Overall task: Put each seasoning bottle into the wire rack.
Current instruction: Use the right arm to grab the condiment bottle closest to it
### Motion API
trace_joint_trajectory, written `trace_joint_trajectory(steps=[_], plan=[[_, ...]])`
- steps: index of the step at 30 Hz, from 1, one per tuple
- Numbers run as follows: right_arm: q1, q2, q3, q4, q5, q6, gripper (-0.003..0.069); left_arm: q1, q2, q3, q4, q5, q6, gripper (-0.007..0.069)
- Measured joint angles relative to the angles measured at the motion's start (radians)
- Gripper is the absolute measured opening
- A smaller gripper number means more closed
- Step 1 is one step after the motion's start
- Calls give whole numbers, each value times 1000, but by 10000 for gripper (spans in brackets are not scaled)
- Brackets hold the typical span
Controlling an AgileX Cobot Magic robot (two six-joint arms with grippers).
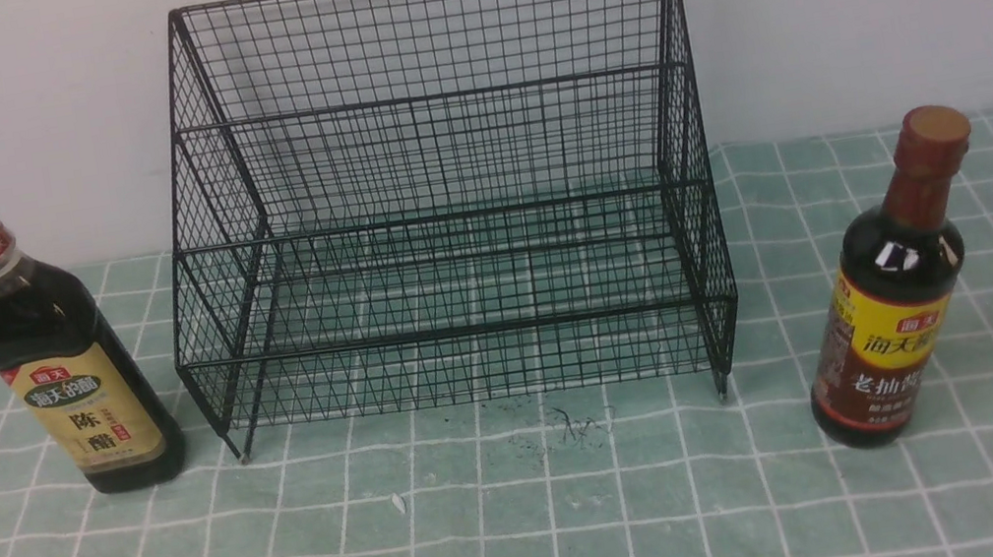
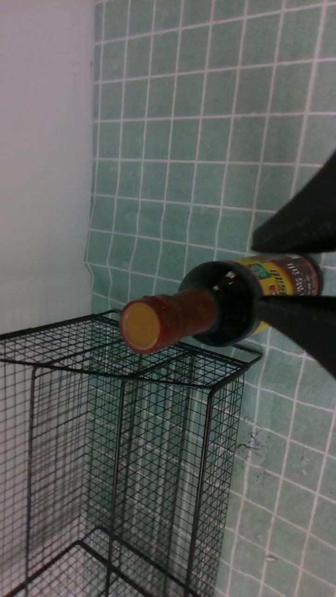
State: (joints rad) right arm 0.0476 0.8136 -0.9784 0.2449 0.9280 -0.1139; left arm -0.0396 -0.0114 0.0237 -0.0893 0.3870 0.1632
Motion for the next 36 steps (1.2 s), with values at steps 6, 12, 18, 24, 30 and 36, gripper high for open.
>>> trace_joint_trajectory(steps=[6,12,18,24,30,36], plan=[[0,244,-124,126,-3,-143,465,0,0,0,0,0,0,-6],[0,383,-139,167,-22,-205,638,0,0,0,0,0,0,-6],[63,472,-139,156,-80,-238,654,0,0,0,0,0,0,-6],[106,545,-139,66,-133,-175,645,0,0,0,0,0,0,-6],[111,596,-140,14,-106,-141,352,0,0,0,0,0,0,-6],[113,566,-164,-1,-10,-179,286,0,0,0,0,0,0,-6]])
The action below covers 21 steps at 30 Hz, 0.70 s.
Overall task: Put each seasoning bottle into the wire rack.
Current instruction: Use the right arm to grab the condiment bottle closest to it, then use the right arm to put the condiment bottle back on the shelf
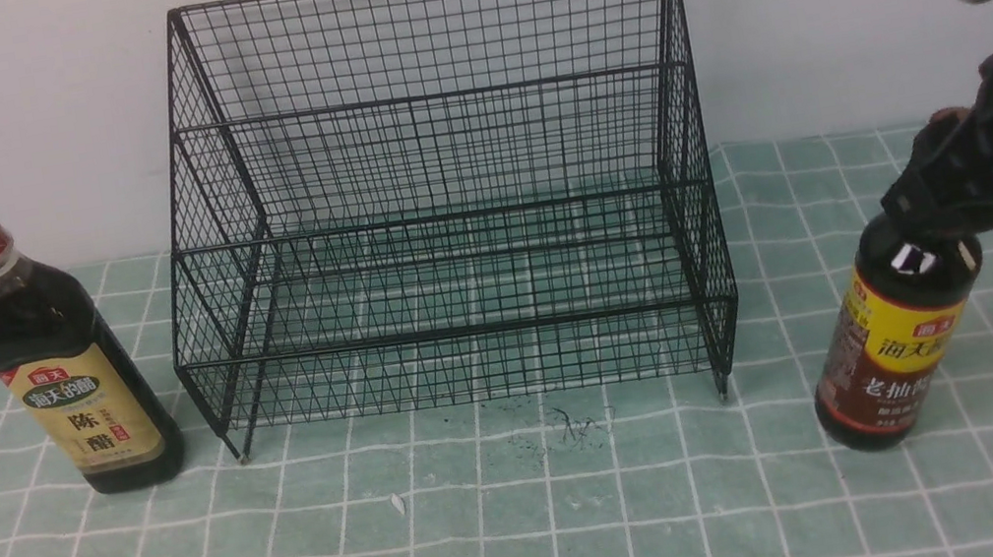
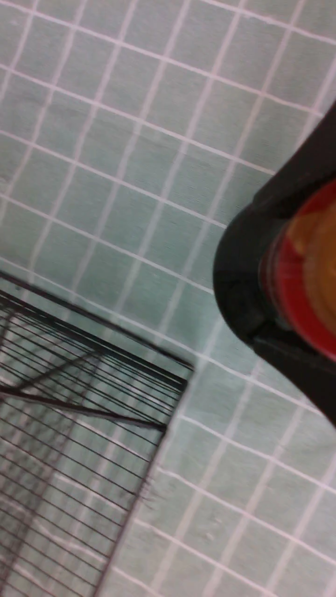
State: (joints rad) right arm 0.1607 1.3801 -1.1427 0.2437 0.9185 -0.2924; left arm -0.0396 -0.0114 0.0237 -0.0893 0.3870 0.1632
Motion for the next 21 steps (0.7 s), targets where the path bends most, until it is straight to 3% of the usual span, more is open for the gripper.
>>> trace_joint_trajectory(steps=[7,11,16,21], plan=[[2,-90,-148,10,208,-13,286,0,0,0,0,0,0,-6],[61,-119,-264,16,283,-33,286,0,0,0,0,0,0,-6],[184,-101,-352,40,249,-33,286,0,0,0,0,0,0,-6],[235,-23,-454,64,166,-29,286,0,0,0,0,0,0,-6]])
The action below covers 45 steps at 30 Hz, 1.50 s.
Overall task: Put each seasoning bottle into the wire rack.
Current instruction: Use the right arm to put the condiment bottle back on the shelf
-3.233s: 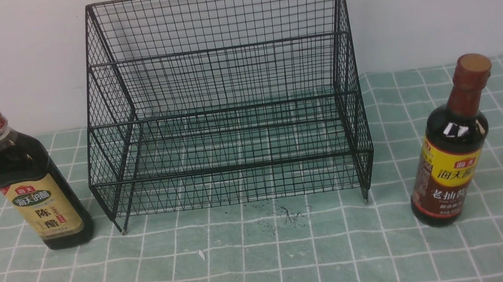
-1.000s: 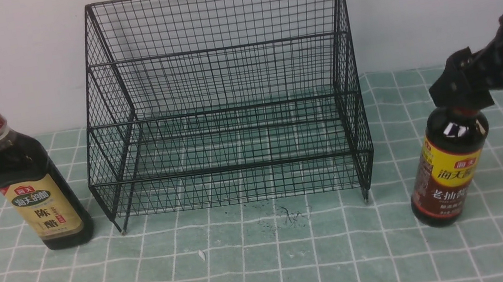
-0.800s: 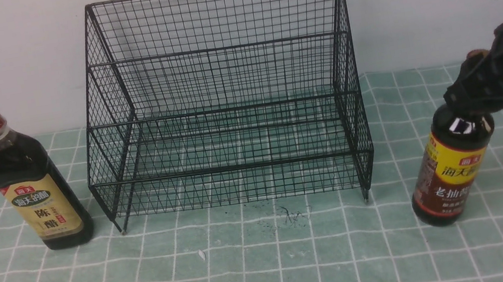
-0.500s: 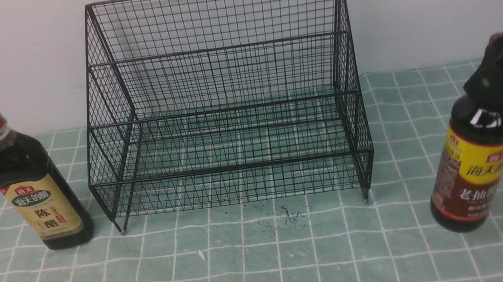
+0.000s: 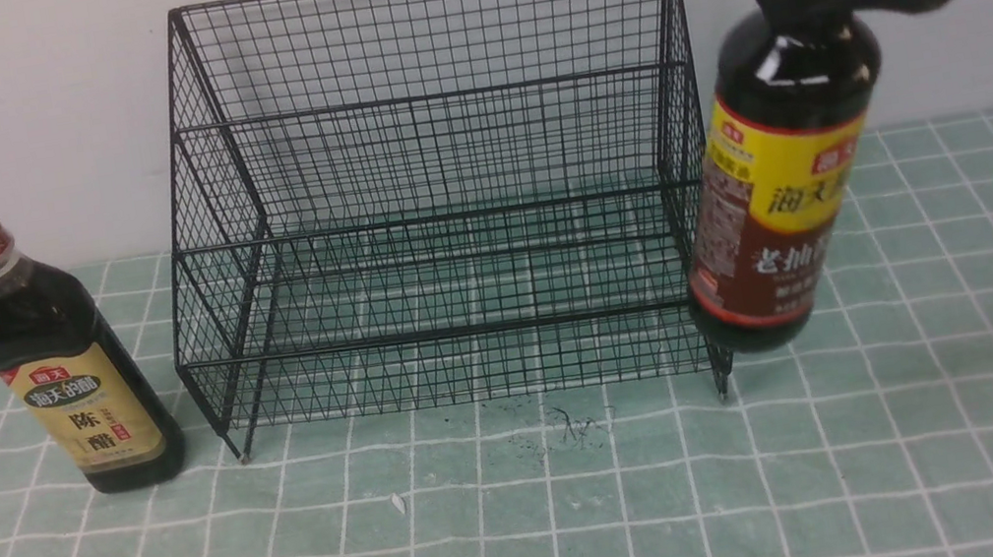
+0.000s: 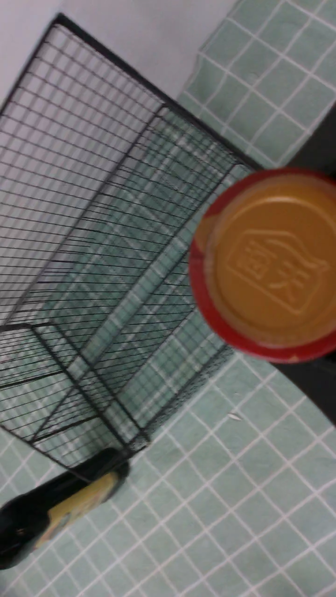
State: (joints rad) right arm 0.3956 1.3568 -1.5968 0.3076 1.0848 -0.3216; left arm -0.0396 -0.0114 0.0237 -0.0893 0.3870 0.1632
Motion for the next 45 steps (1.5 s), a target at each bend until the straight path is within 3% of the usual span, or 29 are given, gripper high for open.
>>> trace_joint_trajectory(steps=[19,41,45], plan=[[2,413,-339,-67,-258,31,286,0,0,0,0,0,0,-6],[2,599,-348,-89,-130,125,286,0,0,0,0,0,0,-6],[2,593,-354,-87,-114,130,338,0,0,0,0,0,0,-6]])
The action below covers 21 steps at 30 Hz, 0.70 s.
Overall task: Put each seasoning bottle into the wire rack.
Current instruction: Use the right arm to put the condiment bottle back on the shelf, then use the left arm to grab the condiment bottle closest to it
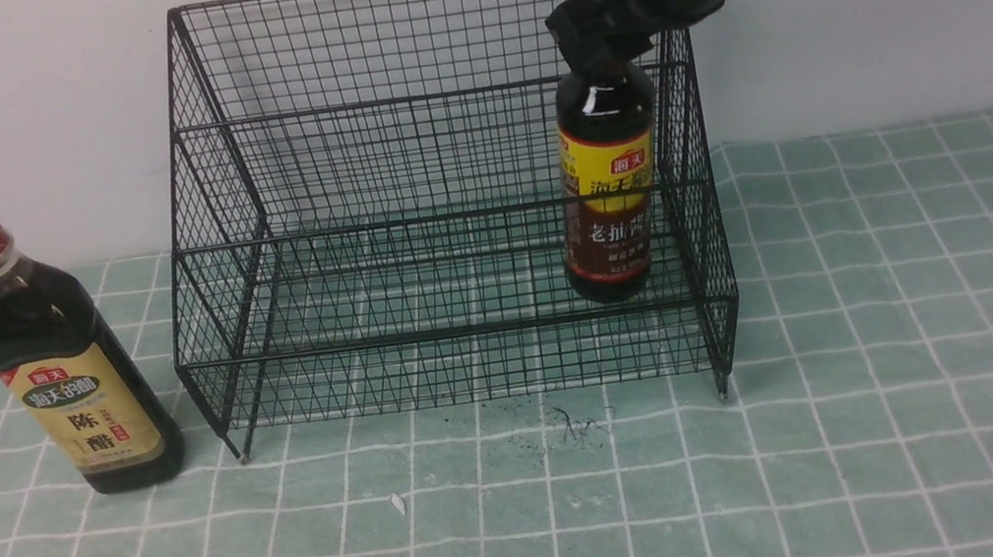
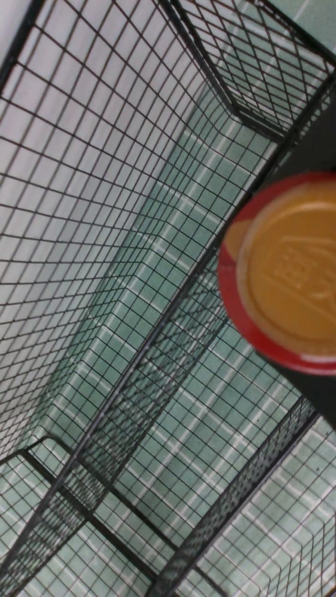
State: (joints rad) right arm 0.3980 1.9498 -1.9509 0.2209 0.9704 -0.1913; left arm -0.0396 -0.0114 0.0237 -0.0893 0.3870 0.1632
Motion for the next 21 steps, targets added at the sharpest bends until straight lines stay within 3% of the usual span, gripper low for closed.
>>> trace_joint_trajectory(steps=[6,11,13,17,19,21], plan=[[0,-113,-5,-20,8,4,482,0,0,0,0,0,0,-6],[0,-315,-8,-79,66,57,483,0,0,0,0,0,0,-6],[0,-410,-8,-122,113,97,439,0,0,0,0,0,0,-6],[0,-591,-6,-221,211,176,277,0,0,0,0,0,0,-6],[0,-756,50,-316,253,274,101,0,0,0,0,0,0,-6],[0,-899,150,-398,260,359,25,0,0,0,0,0,0,-6]])
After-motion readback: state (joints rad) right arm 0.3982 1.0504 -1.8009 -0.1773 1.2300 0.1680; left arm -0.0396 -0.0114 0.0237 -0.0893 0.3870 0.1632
